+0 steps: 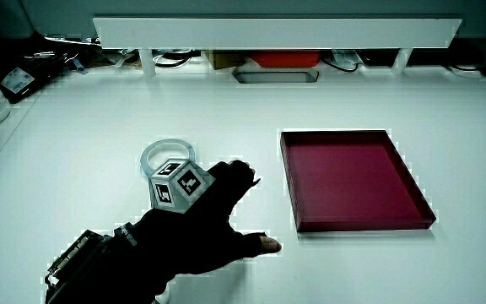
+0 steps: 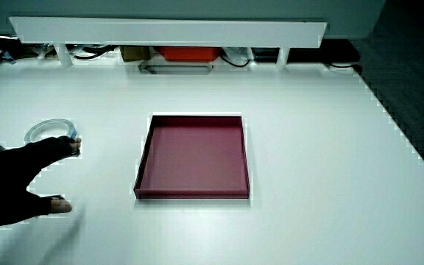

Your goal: Pick blue tape

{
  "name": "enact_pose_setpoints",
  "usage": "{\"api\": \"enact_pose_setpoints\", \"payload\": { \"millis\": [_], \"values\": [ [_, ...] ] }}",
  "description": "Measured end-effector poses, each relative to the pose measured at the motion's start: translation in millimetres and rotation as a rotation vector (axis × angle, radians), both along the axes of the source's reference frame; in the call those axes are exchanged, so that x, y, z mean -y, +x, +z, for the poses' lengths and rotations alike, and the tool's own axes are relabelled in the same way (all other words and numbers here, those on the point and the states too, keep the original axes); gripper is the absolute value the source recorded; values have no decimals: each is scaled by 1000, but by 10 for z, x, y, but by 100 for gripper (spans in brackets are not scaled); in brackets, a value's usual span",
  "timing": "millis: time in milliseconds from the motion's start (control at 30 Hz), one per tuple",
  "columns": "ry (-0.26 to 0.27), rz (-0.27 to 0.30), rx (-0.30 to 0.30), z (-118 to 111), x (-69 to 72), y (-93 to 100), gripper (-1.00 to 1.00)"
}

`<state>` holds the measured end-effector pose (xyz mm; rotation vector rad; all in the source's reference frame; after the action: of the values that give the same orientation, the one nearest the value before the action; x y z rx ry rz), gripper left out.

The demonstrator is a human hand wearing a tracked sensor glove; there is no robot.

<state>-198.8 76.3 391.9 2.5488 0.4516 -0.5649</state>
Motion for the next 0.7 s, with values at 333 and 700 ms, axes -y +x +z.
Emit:
{"api": "enact_pose_setpoints", "payload": {
  "millis": [333, 700],
  "values": [
    [-30, -151, 22, 320, 345, -360, 0],
    [-49, -205, 158, 631, 593, -672, 0]
  ]
}}
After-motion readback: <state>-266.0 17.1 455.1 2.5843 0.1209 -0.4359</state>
